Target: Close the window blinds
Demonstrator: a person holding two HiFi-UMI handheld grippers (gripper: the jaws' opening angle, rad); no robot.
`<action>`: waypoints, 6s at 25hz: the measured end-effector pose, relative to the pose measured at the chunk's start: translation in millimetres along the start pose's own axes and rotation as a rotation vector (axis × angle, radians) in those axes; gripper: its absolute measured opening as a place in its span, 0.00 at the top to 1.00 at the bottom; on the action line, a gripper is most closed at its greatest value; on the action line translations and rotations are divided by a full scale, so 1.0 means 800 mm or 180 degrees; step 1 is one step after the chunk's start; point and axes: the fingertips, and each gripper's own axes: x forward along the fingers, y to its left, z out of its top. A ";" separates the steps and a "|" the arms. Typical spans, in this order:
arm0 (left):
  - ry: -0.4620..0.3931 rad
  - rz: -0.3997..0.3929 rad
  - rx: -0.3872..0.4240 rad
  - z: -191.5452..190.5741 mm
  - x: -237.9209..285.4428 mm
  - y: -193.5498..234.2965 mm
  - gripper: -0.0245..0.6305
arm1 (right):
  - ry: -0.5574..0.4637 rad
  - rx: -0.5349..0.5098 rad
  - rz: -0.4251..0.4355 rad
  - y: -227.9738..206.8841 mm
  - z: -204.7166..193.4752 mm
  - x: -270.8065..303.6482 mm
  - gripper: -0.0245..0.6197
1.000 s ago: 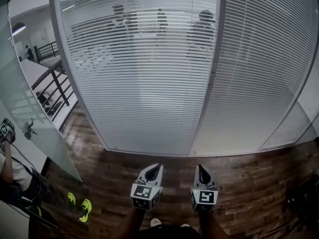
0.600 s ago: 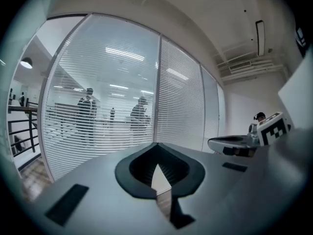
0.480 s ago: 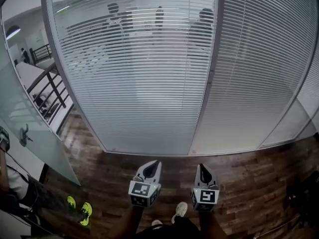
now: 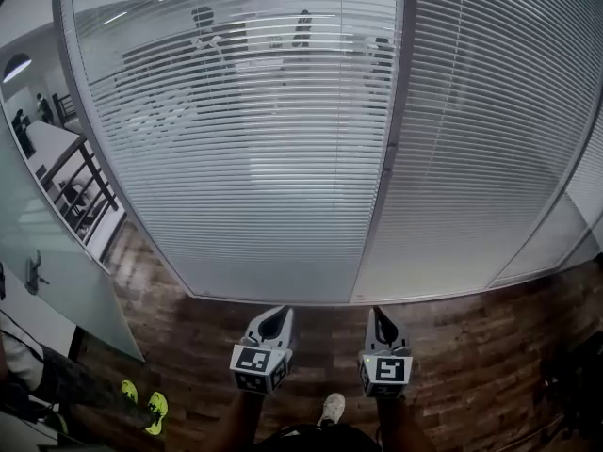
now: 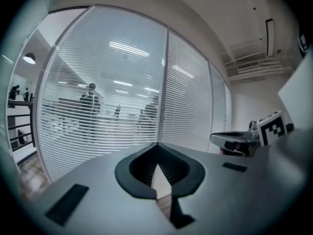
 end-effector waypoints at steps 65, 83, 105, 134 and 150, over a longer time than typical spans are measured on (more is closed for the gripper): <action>-0.0191 -0.0568 0.0065 0.054 0.334 0.070 0.96 | 0.0129 0.0050 -0.0284 -0.092 -0.027 0.305 0.96; -0.0242 -0.0368 0.0250 0.061 0.401 0.079 0.96 | -0.0247 0.0059 0.0005 -0.162 0.019 0.394 0.96; -0.0186 -0.0101 0.0110 0.041 0.434 0.071 0.96 | -0.0357 0.0215 -0.0172 -0.236 0.053 0.466 0.78; -0.0146 -0.0155 0.0119 0.025 0.441 0.078 0.96 | -0.0439 0.0303 -0.0234 -0.251 0.065 0.494 0.77; -0.0123 -0.0161 0.0135 0.017 0.439 0.081 0.96 | -0.0261 -0.1302 -0.0113 -0.243 0.067 0.498 0.77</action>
